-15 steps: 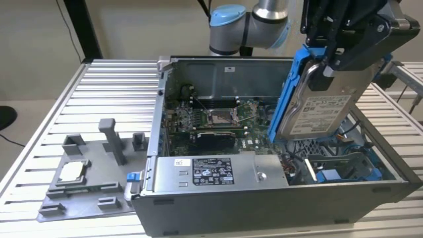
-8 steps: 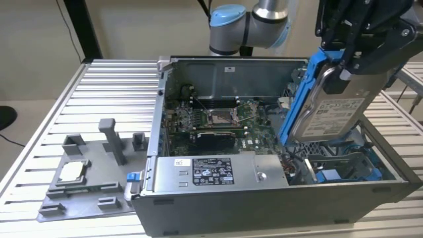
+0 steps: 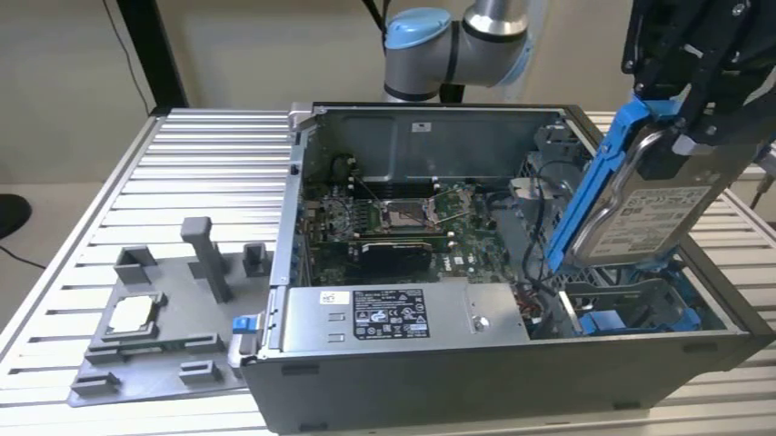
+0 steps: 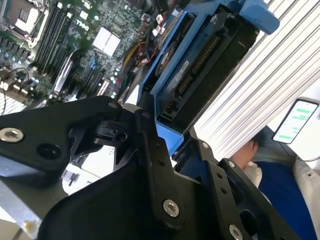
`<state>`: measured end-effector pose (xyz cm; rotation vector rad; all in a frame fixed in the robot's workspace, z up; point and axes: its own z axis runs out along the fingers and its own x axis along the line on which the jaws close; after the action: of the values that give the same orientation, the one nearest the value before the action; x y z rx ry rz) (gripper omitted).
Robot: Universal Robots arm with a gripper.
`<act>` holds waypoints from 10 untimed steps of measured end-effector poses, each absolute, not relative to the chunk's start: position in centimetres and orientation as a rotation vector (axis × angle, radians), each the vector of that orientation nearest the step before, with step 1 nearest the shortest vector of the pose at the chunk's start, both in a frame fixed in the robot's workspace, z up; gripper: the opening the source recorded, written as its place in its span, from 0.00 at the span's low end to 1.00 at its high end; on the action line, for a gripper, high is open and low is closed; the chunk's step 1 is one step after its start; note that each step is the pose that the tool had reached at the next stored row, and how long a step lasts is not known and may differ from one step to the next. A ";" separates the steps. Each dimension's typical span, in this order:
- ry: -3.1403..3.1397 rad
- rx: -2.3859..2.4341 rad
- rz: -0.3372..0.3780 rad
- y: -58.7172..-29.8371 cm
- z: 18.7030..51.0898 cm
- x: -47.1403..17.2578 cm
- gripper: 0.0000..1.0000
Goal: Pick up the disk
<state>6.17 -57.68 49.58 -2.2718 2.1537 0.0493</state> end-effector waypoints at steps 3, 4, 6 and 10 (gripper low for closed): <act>2.154 -2.272 0.049 -58.0 49.5 7.2 0.00; 2.154 -2.272 0.049 -58.1 49.5 7.6 0.00; 2.154 -2.272 0.049 -58.3 49.5 8.2 0.00; 2.154 -2.272 0.049 -58.7 49.4 9.3 0.00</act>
<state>9.30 -58.75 49.38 -2.2718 2.1536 0.0492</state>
